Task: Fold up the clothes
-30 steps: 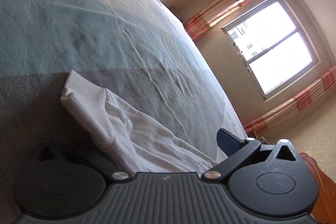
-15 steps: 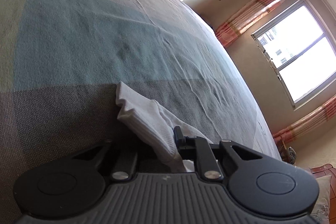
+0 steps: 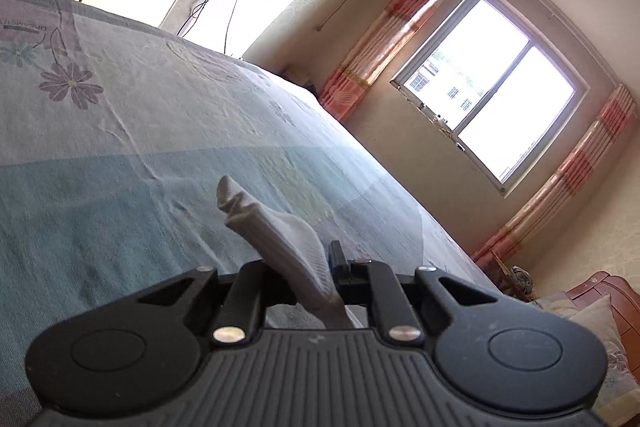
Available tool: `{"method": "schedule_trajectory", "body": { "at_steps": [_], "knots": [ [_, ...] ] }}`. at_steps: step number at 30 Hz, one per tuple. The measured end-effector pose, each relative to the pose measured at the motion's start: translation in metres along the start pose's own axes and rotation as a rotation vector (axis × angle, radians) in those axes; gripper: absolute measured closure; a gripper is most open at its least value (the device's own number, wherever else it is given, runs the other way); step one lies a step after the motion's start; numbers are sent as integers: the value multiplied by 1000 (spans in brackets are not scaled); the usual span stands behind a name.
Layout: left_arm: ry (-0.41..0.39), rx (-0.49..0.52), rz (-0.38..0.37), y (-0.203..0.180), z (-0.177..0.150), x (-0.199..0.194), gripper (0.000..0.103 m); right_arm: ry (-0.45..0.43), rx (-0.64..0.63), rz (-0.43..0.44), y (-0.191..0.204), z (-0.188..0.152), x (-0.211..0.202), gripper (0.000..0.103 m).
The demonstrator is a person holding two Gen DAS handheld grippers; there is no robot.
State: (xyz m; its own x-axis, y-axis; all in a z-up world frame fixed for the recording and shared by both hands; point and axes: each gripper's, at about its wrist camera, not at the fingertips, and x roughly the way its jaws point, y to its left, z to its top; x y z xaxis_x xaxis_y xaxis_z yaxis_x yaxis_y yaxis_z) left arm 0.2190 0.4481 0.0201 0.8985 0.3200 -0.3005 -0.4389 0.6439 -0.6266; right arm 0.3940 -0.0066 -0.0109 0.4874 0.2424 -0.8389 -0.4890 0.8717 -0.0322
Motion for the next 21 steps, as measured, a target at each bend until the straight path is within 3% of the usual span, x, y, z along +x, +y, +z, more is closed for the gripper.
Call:
{"method": "schedule_trajectory", "body": {
  "at_steps": [6, 9, 14, 17, 21],
  "knots": [
    [-57, 136, -108, -26, 27, 21, 92, -4, -10, 1, 3, 3, 0, 0],
    [-46, 150, -100, -23, 22, 21, 92, 1, -19, 1, 5, 2, 0, 0],
    [54, 86, 38, 25, -4, 17, 91, 4, -13, -3, 4, 0, -1, 0],
    [138, 83, 123, 47, -17, 16, 85, 8, -6, -12, 1, 1, 0, 0],
    [129, 19, 277, 73, -17, -2, 79, 8, -6, -1, 2, 5, 2, 0]
  ]
}}
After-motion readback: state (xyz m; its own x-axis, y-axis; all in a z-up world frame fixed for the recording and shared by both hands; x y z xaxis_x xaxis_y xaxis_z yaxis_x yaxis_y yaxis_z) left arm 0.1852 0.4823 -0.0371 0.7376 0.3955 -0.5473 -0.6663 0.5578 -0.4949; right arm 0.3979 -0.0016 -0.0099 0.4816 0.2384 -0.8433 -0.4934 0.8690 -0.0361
